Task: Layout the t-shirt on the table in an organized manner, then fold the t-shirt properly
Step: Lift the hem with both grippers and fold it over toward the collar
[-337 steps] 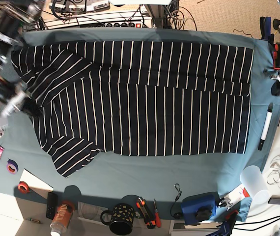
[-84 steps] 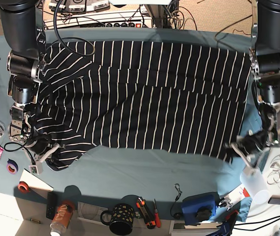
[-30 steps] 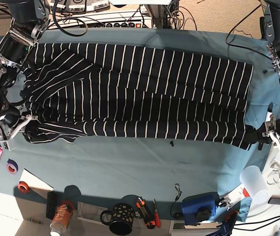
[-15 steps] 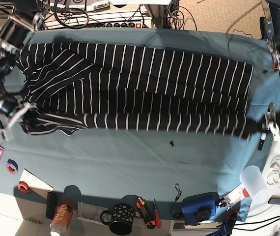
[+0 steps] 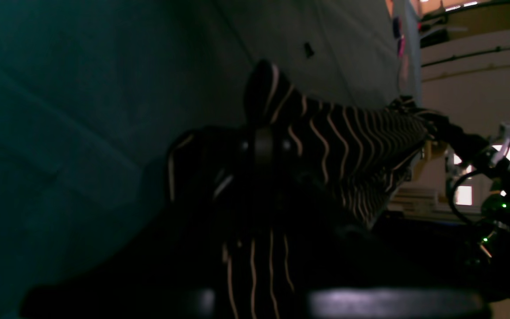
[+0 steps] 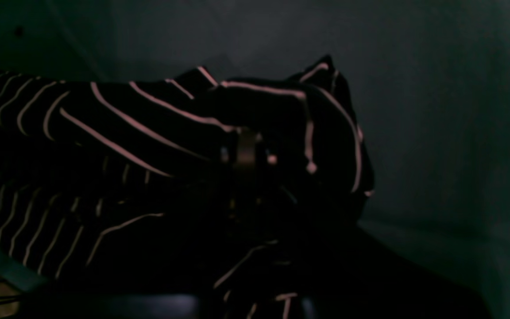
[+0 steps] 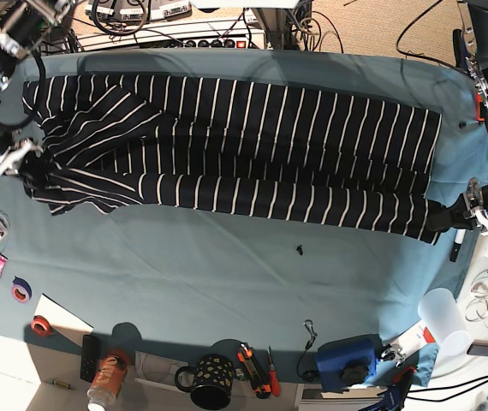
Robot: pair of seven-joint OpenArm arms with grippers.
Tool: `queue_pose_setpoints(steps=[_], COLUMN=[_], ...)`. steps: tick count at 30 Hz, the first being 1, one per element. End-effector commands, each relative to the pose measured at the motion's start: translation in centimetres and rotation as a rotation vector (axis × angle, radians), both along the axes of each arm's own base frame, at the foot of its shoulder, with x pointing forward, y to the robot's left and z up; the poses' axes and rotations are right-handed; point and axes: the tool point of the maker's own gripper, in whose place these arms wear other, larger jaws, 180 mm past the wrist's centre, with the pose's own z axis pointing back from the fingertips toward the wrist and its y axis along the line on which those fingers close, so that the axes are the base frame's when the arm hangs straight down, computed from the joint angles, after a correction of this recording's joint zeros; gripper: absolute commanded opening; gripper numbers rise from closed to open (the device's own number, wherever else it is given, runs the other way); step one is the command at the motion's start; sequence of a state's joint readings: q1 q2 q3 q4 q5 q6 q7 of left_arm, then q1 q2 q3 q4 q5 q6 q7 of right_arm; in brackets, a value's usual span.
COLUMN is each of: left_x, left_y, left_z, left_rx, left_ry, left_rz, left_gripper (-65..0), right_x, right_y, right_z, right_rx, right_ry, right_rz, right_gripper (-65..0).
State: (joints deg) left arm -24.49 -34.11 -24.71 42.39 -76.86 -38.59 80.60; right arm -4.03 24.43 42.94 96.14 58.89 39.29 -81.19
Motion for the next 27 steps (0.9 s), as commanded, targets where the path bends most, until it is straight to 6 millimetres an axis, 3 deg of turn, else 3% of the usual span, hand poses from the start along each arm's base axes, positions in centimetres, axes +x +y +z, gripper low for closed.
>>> queue_pose_setpoints(steps=[1, 9, 19, 27], left_x=[1.1, 0.4, -3.7, -6.5], left_y=[1.4, 2.3, 1.8, 1.1], left_z=[2.2, 1.8, -0.9, -1.7], left_rx=[0.011, 0.035, 0.093, 0.186], left_ry=[-0.06, -0.041, 0.036, 0.048], left_rz=[0.026, 0.031, -0.007, -0.076], left_gripper=[-65.0, -65.0, -65.0, -65.0], right_x=[0.3, -2.4, -4.7, -6.1], right_y=[-0.7, -2.5, -3.1, -4.7], right_z=[1.8, 2.7, 0.5, -0.9], right_rx=[-0.029, -0.063, -0.091, -0.178], right_ry=[-0.054, -0.065, 0.032, 0.123], right_rz=[-0.001, -0.056, -0.071, -0.114], right_gripper=[-65.0, -65.0, -65.0, -65.0])
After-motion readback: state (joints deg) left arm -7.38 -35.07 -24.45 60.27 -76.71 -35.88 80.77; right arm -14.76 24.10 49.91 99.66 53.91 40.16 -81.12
